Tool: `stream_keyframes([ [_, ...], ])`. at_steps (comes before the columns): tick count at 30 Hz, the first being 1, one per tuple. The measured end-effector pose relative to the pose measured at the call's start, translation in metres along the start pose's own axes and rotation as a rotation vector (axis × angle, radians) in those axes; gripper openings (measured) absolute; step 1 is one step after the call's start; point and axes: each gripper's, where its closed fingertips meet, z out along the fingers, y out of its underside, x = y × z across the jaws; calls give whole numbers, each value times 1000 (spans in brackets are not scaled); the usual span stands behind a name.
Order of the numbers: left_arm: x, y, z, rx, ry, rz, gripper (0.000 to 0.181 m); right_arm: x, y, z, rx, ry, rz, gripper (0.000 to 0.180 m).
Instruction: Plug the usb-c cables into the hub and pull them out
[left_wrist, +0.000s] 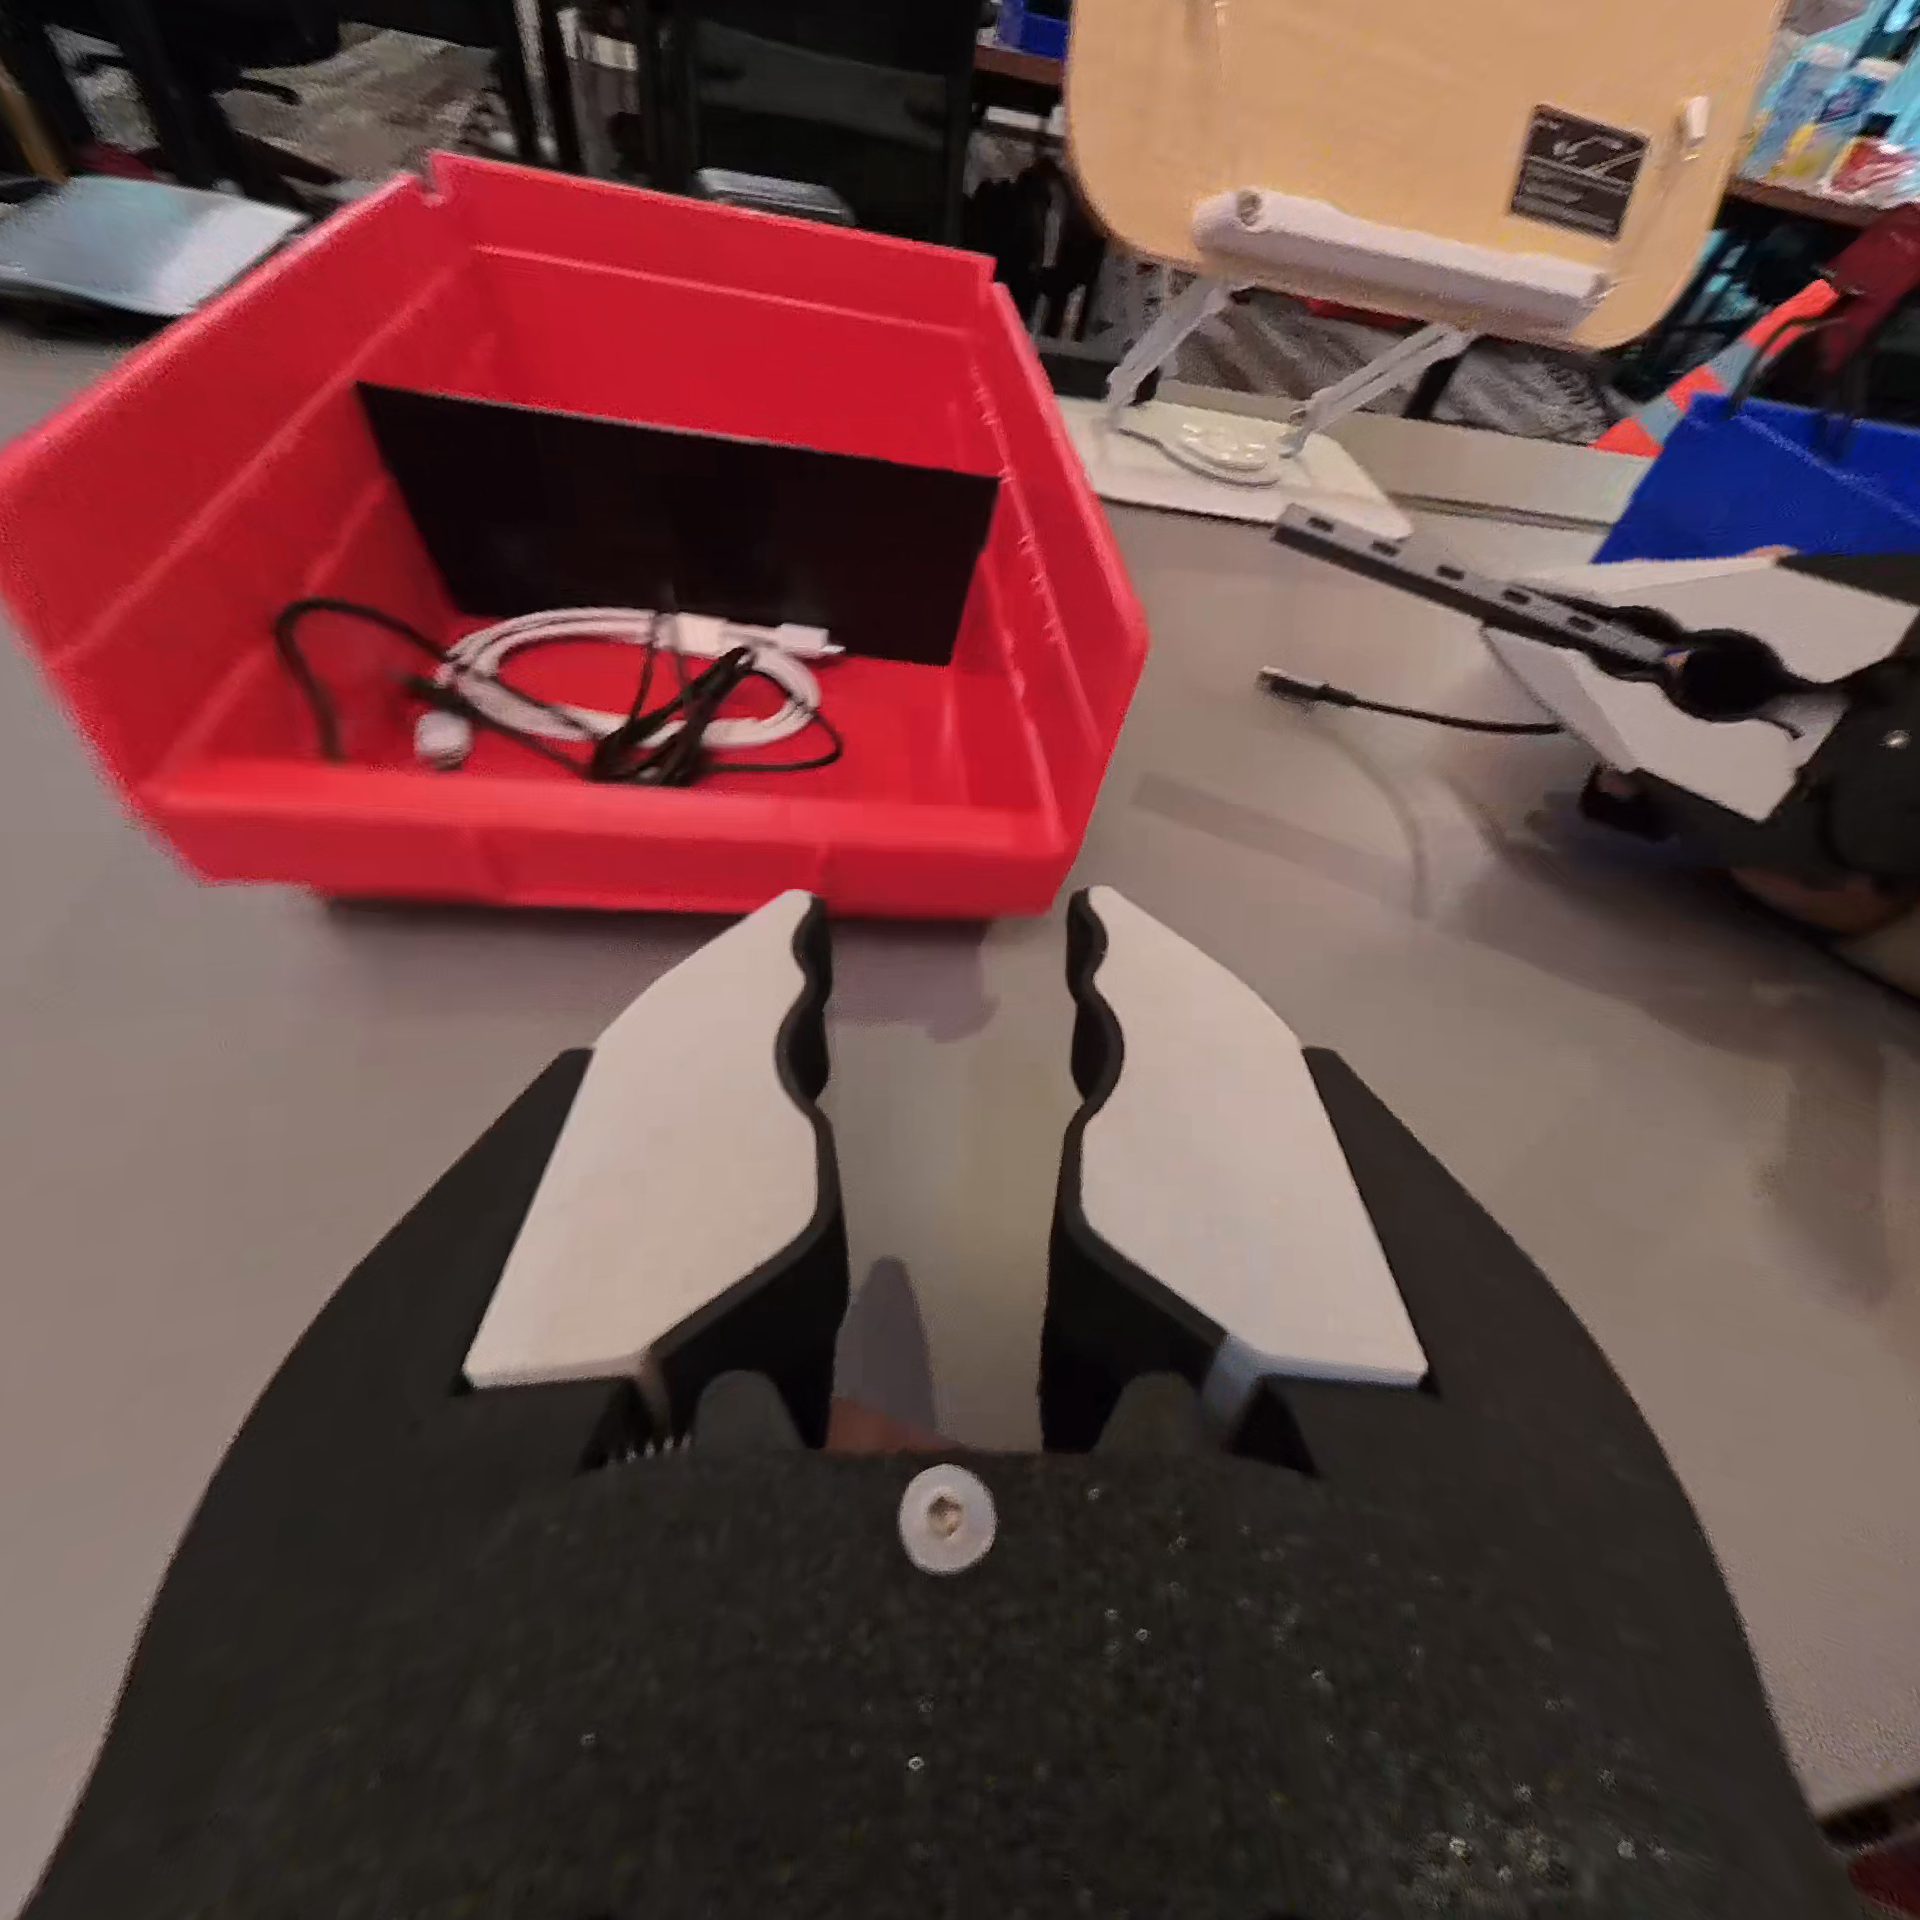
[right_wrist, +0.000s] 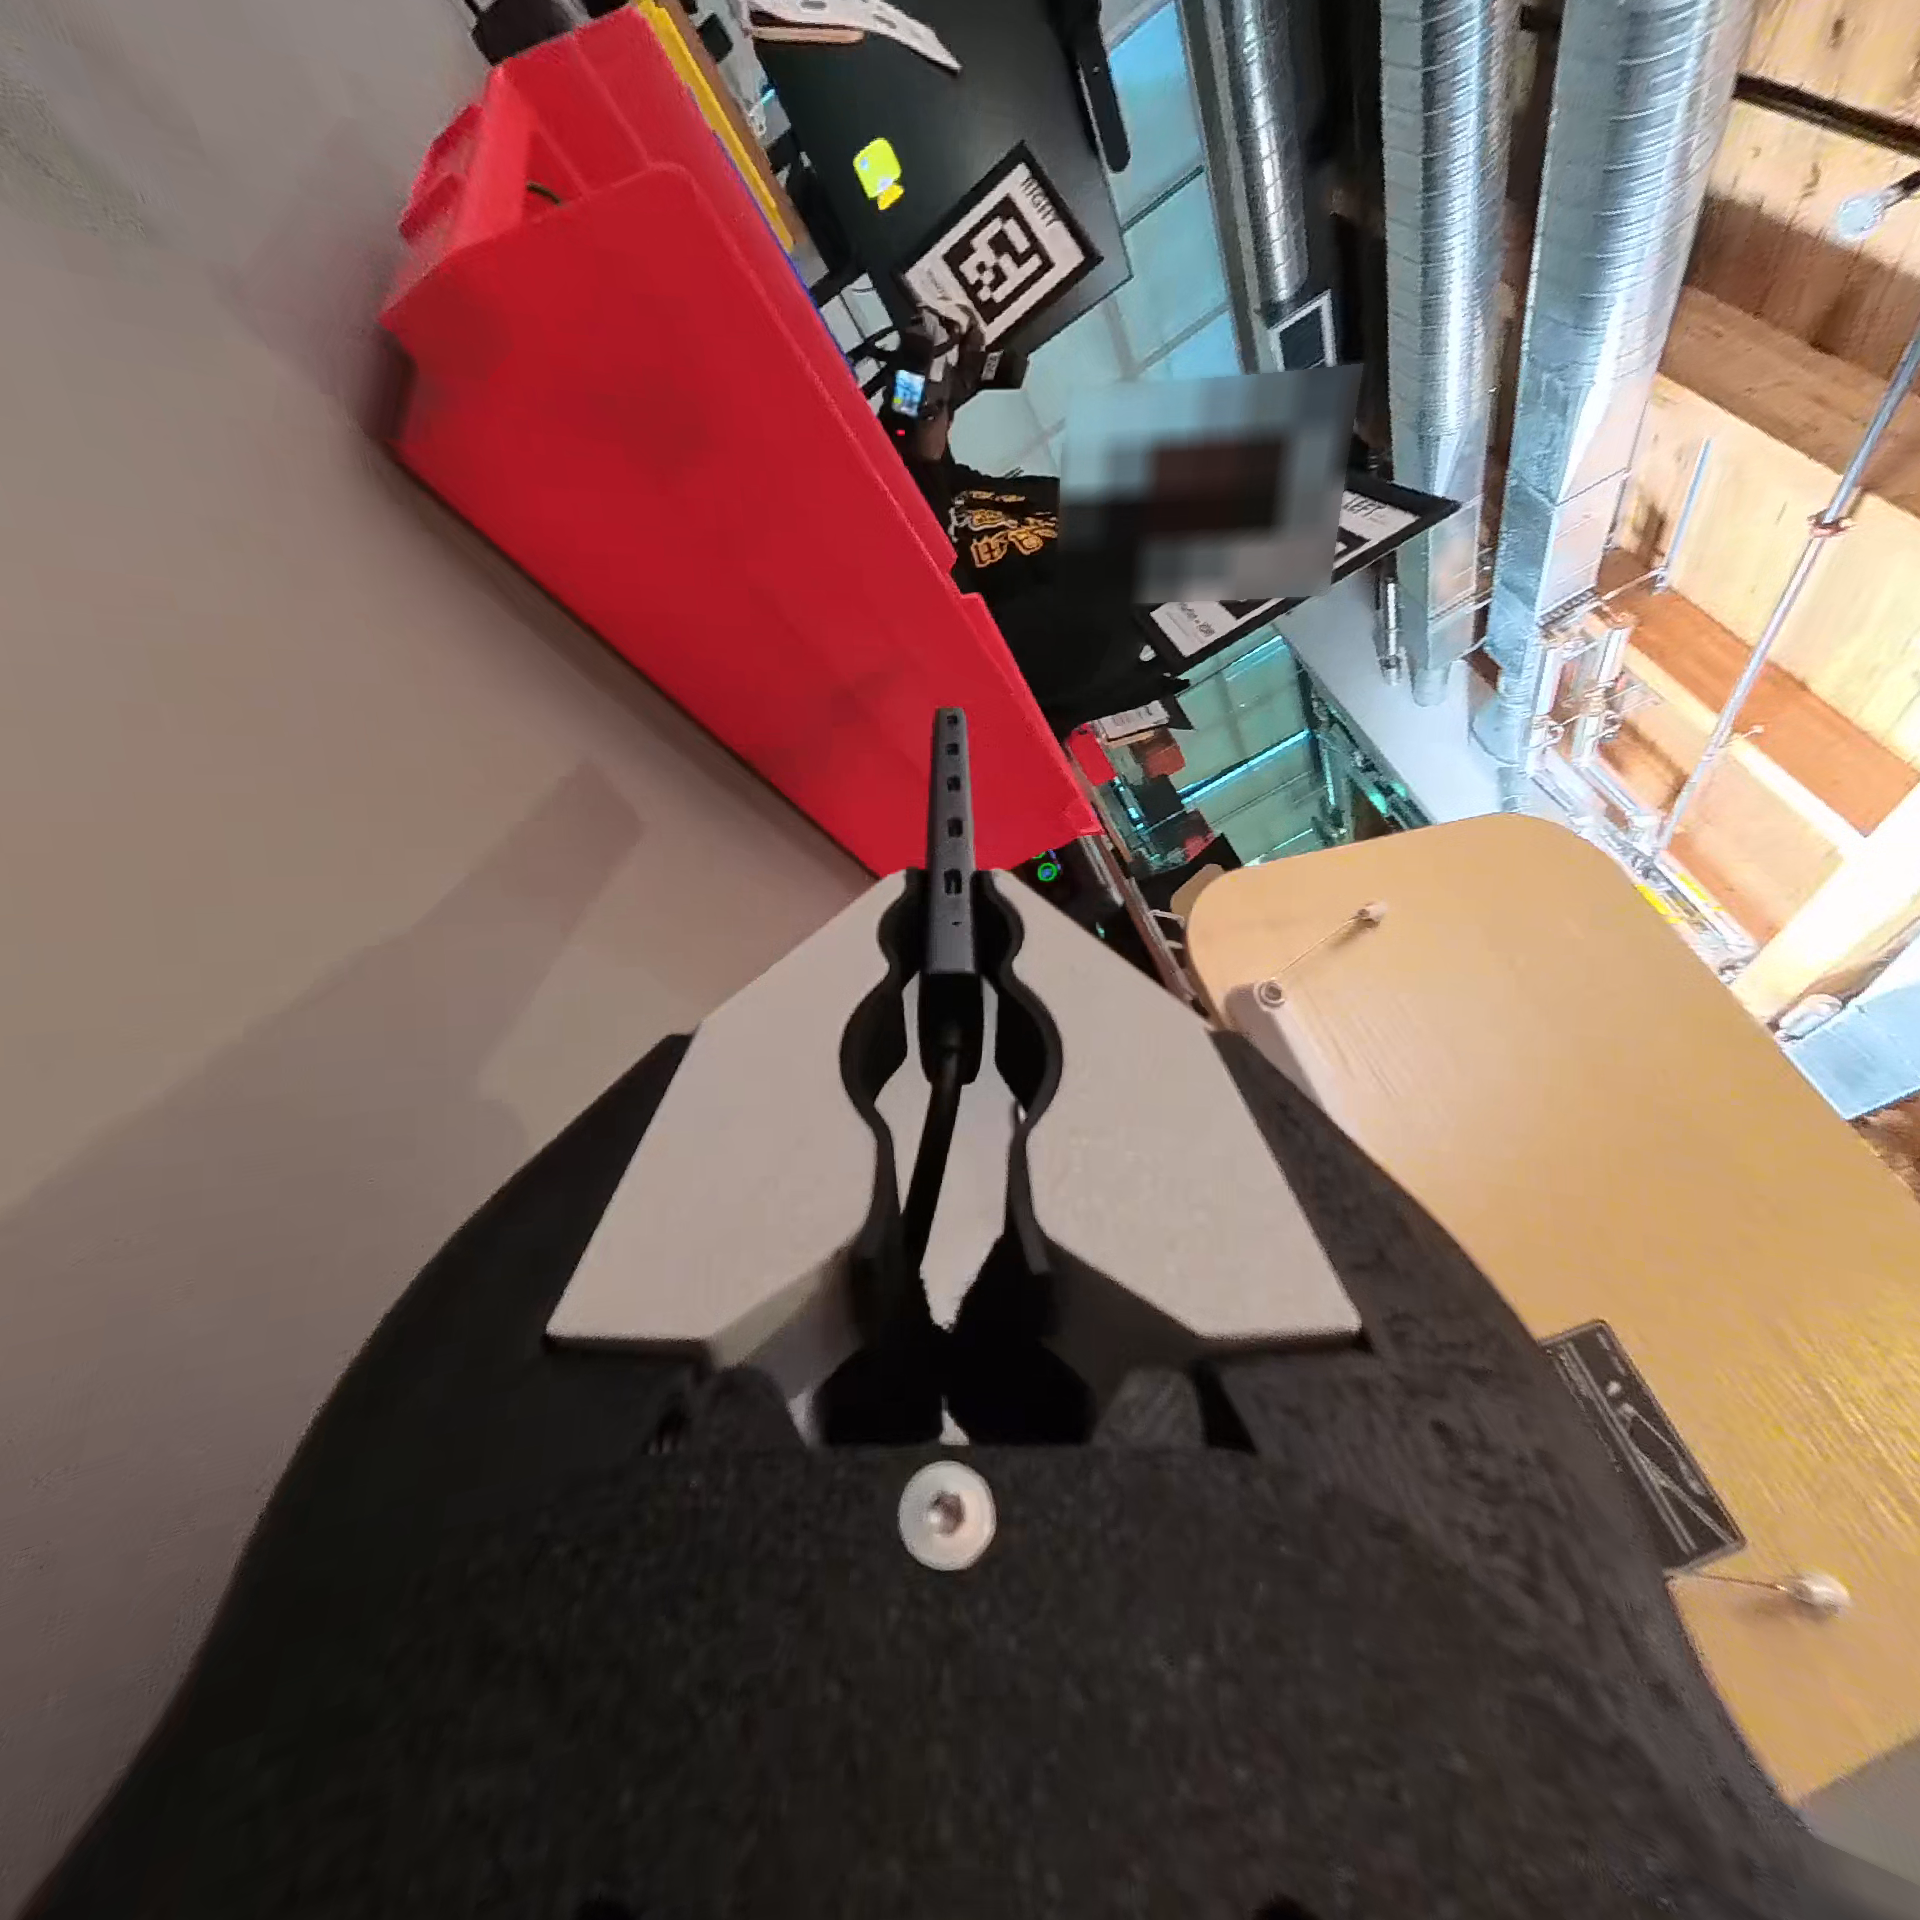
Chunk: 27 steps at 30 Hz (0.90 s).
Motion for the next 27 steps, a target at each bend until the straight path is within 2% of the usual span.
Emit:
stream_keyframes([
  [4, 48, -13, 46, -39, 135, 2, 46, 9, 4, 3, -6, -1, 126, 9],
  [8, 81, -14, 75, -59, 156, 81, 48, 19, 11, -1, -13, 17, 202, 9],
  [9, 86, -13, 77, -69, 167, 101, 43, 19, 11, -1, -15, 18, 213, 9],
  [14, 77, -21, 70, -62, 143, 131, 44, 16, 12, -1, -21, 8, 192, 9],
  [17, 55, -40, 65, -71, 106, 223, 42, 12, 11, 0, -24, -1, 168, 9],
  [19, 34, -54, 70, -149, 69, 302, 42, 11, 12, 0, -29, -2, 159, 9],
  [22, -1, -55, 86, -379, 6, 323, 48, 12, 13, 0, -30, -2, 169, 9],
  [27, -25, -24, 116, -715, 73, 170, 60, 12, 15, 0, -37, -7, 185, 9],
])
